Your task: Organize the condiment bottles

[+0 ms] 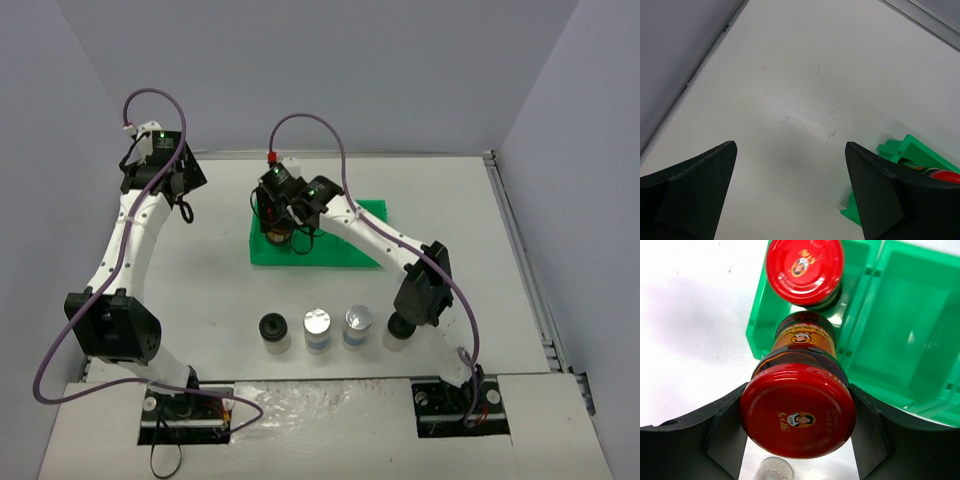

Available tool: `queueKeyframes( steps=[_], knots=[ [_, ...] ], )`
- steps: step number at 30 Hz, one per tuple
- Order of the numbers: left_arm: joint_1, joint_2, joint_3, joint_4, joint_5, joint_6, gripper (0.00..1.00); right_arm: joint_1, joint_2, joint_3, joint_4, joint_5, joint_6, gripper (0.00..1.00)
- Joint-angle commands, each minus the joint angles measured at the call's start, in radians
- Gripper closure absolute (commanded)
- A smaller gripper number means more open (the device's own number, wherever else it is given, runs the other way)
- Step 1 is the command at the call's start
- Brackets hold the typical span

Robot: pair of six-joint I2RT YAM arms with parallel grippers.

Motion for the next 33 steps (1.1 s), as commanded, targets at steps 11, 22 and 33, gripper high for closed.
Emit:
queueKeyframes(
  steps=[11,22,33],
  knots=[
    [0.008,-0.065,-0.001,0.032,0.019,0.004,0.12,0.023,-0.006,0.037,0.100,0.042,-0.010,1.00],
    [0.008,-0.076,-0.013,0.033,0.021,0.012,0.12,0.029,0.029,-0.014,0.144,0.043,-0.008,1.00],
    [0.008,-0.085,-0.025,0.037,0.027,0.017,0.12,0.032,0.068,-0.043,0.155,0.051,-0.002,1.00]
  ],
)
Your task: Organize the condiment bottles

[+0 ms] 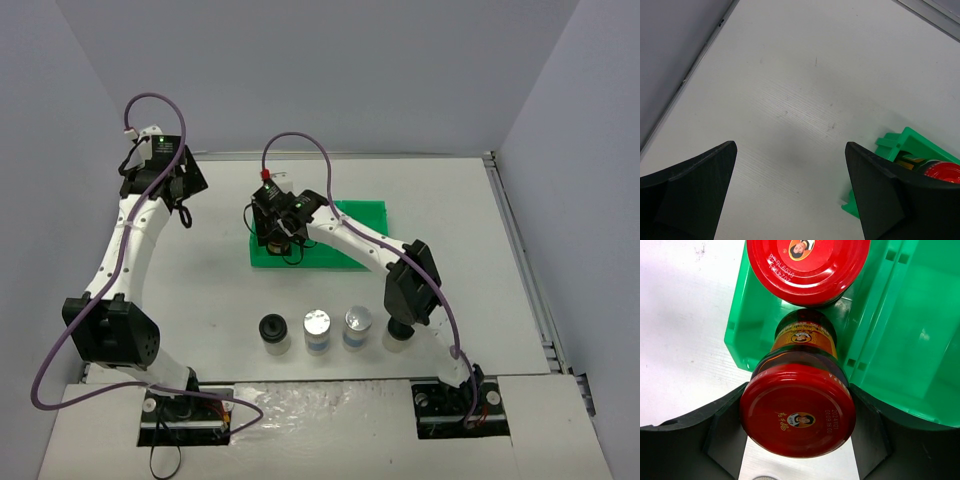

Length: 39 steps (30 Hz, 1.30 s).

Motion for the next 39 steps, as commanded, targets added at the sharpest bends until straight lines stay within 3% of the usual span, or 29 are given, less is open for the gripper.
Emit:
queueKeyframes(
  steps=[1,4,9,25,30,34,39],
  knots=[
    [0.007,-0.060,0.008,0.035,0.000,0.009,0.12,0.007,-0.010,0.015,0.087,0.027,0.002,1.00],
    [0.007,-0.062,0.009,0.036,0.000,0.009,0.12,0.007,-0.003,0.012,0.088,0.026,0.003,1.00],
    [0.007,-0.065,0.010,0.036,0.003,0.009,0.12,0.010,0.001,0.007,0.087,0.028,0.004,0.90],
    [0.007,-0.068,0.005,0.038,0.012,0.011,0.12,0.021,-0.031,-0.001,0.076,0.056,0.013,0.38],
    [0.007,-0.068,0.004,0.038,0.015,0.011,0.12,0.027,-0.038,-0.003,0.071,0.062,0.013,0.29],
    [0.007,-0.071,-0.001,0.038,0.015,0.011,0.12,0.029,-0.044,0.001,0.062,0.070,0.019,0.17],
    [0.007,-0.073,-0.008,0.040,0.018,0.011,0.12,0.030,-0.048,0.002,0.055,0.075,0.017,0.13]
  ],
)
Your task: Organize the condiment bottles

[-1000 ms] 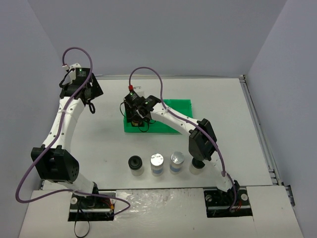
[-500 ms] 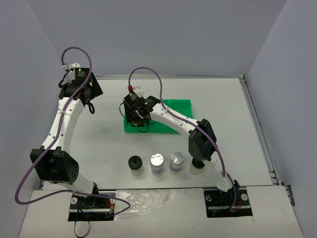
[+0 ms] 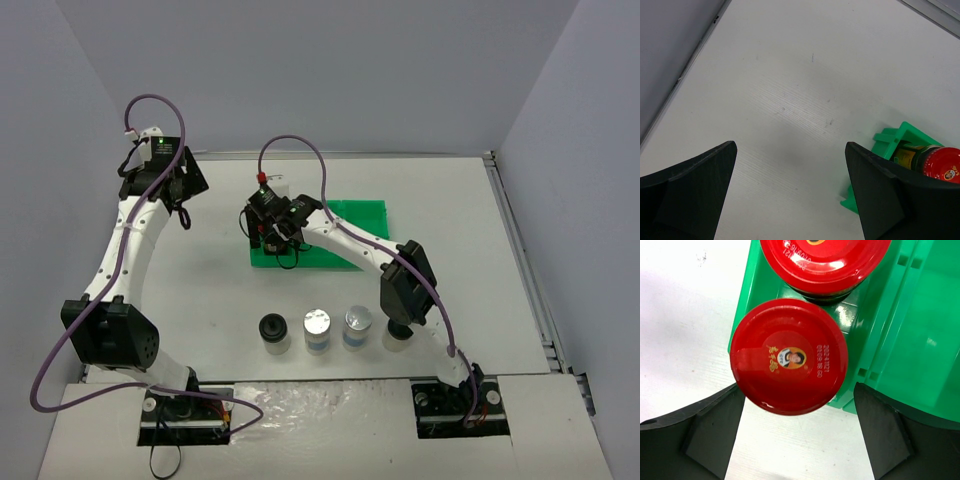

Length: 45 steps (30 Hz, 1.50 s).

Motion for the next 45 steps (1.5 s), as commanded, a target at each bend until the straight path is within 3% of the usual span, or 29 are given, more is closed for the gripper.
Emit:
queueKeyframes(
  steps=[1,12,19,28,45],
  knots=[
    [0.007,-0.057,0.010,0.037,-0.004,0.009,0.12,0.012,-0.078,0.007,0.009,0.039,0.007,0.13],
    [0.007,-0.069,-0.006,0.033,0.020,0.005,0.12,0.017,-0.203,0.033,-0.087,0.123,0.005,0.12],
    [-0.044,-0.122,-0.075,0.005,0.075,-0.025,0.13,-0.005,-0.375,-0.088,-0.159,0.285,0.045,0.10],
    [-0.299,-0.230,-0.162,-0.156,0.042,-0.090,0.13,-0.166,-0.538,-0.379,-0.139,0.278,0.080,0.08],
    [-0.738,-0.359,-0.415,-0.402,0.005,-0.370,0.13,-0.269,-0.600,-0.528,-0.068,0.231,0.051,0.07]
  ],
)
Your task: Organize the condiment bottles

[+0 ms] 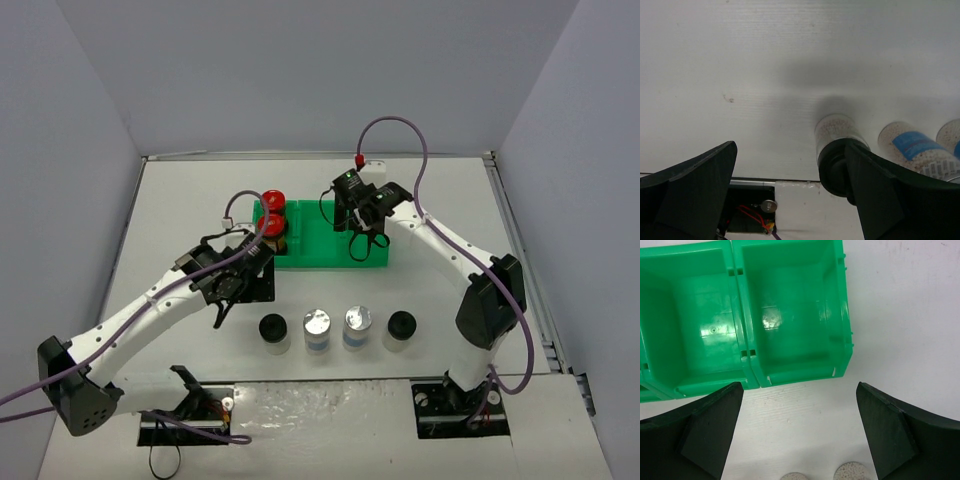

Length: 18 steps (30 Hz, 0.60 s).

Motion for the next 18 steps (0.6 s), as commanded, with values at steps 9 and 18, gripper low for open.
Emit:
queueKeyframes(
  steps=[9,18],
  knots=[
    [-0.199,-0.030,-0.095,-0.060,0.000,-0.187,0.14,-0.029,-0.100,-0.020,0.044,0.000,-0.004,0.06],
    [-0.219,0.022,-0.106,0.026,0.035,-0.138,0.13,-0.030,-0.104,-0.033,0.053,-0.012,-0.002,0.06]
  ],
)
